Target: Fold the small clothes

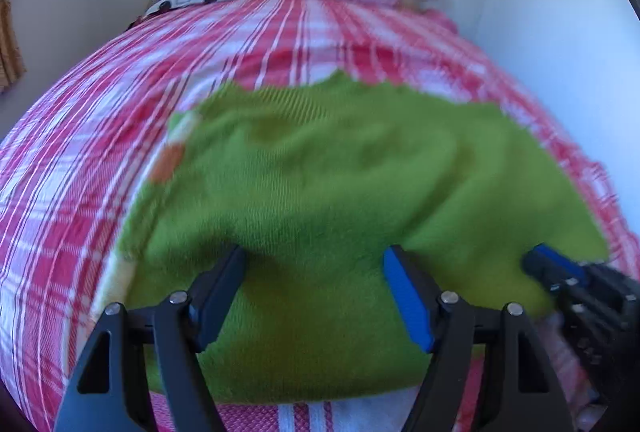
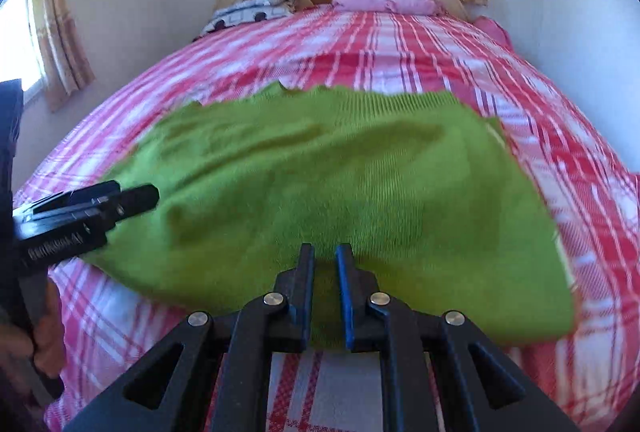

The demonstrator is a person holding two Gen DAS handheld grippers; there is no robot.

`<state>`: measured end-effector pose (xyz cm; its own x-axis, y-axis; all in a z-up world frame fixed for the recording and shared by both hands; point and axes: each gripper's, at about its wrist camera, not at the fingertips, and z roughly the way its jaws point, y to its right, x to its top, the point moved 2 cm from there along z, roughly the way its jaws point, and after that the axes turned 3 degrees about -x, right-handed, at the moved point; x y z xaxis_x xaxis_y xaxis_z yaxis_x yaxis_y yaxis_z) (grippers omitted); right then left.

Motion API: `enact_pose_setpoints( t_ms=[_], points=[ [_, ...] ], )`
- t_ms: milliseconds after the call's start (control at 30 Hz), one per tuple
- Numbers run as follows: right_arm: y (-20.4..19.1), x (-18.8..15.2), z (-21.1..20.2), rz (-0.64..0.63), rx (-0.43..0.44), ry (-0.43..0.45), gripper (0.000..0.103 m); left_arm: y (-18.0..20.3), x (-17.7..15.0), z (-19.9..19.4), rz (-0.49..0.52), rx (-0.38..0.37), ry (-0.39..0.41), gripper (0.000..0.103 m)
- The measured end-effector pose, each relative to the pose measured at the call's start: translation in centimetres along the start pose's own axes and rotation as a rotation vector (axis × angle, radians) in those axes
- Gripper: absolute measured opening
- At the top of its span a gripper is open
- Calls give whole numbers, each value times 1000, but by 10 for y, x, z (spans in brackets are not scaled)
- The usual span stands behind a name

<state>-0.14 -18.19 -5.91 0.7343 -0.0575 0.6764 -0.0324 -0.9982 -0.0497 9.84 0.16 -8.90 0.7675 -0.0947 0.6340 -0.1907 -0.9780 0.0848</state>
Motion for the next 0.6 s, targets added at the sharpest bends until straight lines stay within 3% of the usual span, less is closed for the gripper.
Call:
enact_pose_setpoints(
  t_ms=[167, 333, 600],
  points=[
    [4, -3, 1, 34, 32, 1, 13, 2, 0, 5, 26, 84, 8, 94],
    [2, -3, 2, 24, 17, 6, 13, -3, -4, 4, 0, 77, 7, 96],
    [5, -3, 0, 38, 34, 14, 13, -6, -24, -34, -13, 142, 58, 96]
  ],
)
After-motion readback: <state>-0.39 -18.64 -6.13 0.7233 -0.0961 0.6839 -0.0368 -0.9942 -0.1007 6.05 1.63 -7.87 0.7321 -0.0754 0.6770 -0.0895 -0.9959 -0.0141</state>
